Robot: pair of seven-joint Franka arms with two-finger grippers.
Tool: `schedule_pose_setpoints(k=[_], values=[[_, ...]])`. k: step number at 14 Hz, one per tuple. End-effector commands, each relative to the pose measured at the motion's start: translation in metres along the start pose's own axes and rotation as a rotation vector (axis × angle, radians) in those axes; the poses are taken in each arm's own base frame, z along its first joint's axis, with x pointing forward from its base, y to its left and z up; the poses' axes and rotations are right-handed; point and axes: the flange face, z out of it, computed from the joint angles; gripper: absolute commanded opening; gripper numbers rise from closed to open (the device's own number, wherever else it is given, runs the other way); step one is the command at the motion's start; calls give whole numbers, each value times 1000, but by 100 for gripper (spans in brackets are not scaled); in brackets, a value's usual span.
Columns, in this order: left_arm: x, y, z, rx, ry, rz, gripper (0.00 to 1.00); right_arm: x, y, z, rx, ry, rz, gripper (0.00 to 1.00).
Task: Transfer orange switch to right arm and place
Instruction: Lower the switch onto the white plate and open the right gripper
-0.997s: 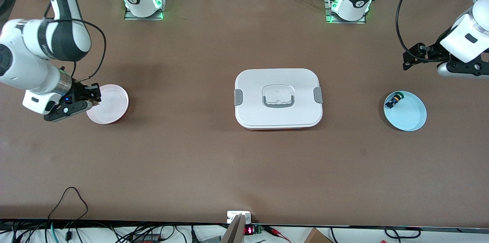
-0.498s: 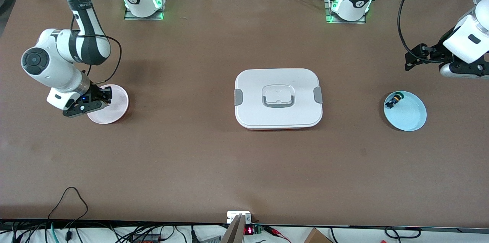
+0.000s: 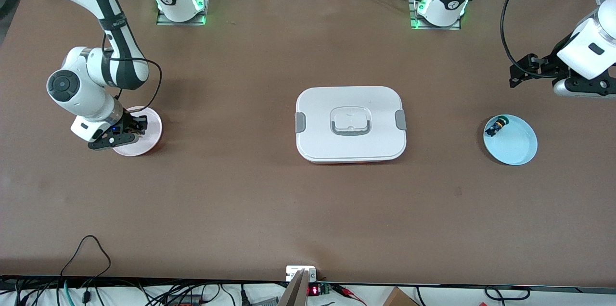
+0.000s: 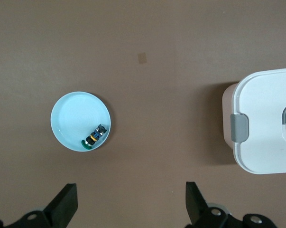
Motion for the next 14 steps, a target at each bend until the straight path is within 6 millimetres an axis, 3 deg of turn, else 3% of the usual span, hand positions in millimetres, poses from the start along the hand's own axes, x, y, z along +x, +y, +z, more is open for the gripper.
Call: schedule_pose_setpoints(k=[1, 5, 8, 12, 14], values=[[-6, 1, -8, 20, -7, -4, 100, -3, 8, 15, -15, 13, 20, 1], [-6, 2, -8, 18, -7, -4, 100, -2, 7, 34, -29, 21, 16, 1], [-6, 2, -8, 18, -7, -3, 100, -2, 8, 42, -31, 18, 15, 6], [-6, 5, -8, 19, -6, 2, 100, -3, 10, 41, -29, 10, 20, 38], [-6, 6, -8, 20, -6, 3, 100, -2, 10, 38, -28, 15, 21, 46]])
